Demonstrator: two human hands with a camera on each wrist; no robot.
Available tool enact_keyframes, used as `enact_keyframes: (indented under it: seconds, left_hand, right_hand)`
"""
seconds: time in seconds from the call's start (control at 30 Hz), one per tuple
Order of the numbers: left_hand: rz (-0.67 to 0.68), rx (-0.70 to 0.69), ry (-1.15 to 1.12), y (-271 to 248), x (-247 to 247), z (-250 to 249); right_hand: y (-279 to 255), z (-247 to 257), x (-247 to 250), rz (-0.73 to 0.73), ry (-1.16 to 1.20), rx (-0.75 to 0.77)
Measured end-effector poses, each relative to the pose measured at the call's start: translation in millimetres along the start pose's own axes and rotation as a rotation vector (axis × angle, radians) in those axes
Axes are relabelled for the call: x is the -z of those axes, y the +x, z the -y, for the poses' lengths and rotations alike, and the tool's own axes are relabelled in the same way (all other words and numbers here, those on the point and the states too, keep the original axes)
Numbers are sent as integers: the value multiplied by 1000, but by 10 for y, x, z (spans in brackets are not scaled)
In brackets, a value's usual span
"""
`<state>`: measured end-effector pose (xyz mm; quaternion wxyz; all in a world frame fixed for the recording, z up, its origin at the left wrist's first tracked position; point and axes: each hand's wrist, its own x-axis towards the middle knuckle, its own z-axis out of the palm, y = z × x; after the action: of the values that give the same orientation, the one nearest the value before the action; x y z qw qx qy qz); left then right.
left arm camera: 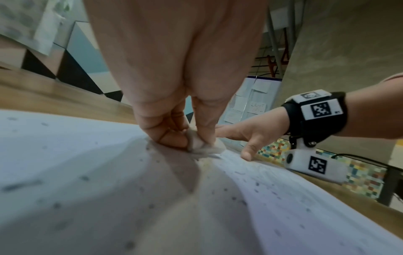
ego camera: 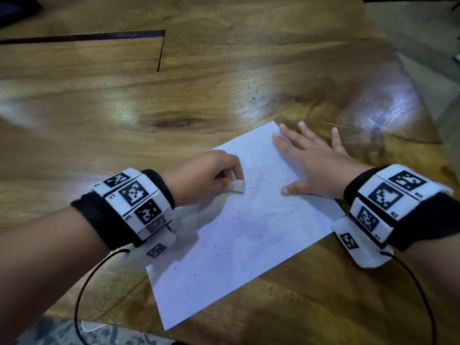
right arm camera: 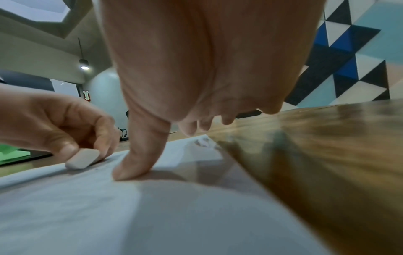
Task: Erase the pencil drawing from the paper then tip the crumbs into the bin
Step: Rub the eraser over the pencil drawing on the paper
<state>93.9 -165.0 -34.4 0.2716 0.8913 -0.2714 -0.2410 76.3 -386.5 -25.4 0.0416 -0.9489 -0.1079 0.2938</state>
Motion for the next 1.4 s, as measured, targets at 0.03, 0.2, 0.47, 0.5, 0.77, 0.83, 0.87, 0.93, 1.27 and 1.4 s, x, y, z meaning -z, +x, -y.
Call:
enact_keyframes:
  seconds: [0.03,0.2,0.47,0.5,0.77,0.83,0.87,0.93,1.27,1.4]
  left_hand:
    - [-3,6,-17,16,8,-3]
    - [-85,56,-61,46,-30,33]
    - [-113,100,-6,104,-36,-31]
    - [-102,90,0,126,-51,-68]
    - [42,-134,114,-338,-215,-20]
    - [73,-134,105,-387,-202,22]
    - [38,-129,118,-324,-166,8]
    - [-55,-90,147,-87,-67,-65]
    - [168,-144,86,-386,-190,20]
    - [-14,-141,145,-26,-114,-165]
  right_hand:
    - [26,-4,40,-23,-2,2]
    - [2,109,27,-66,15,61]
    - [-70,184,-260,27,-21,50]
    - [-66,183,-263,28,-20,52]
    - [-56,167,-271,38,-20,60]
    - [-55,171,-272,40,-12,60]
    - [-53,177,-272,42,-12,60]
    - [-52,186,-270,44,-16,53]
    - [-76,200,-261,67,-29,85]
    - [-72,214,-262,73,-46,73]
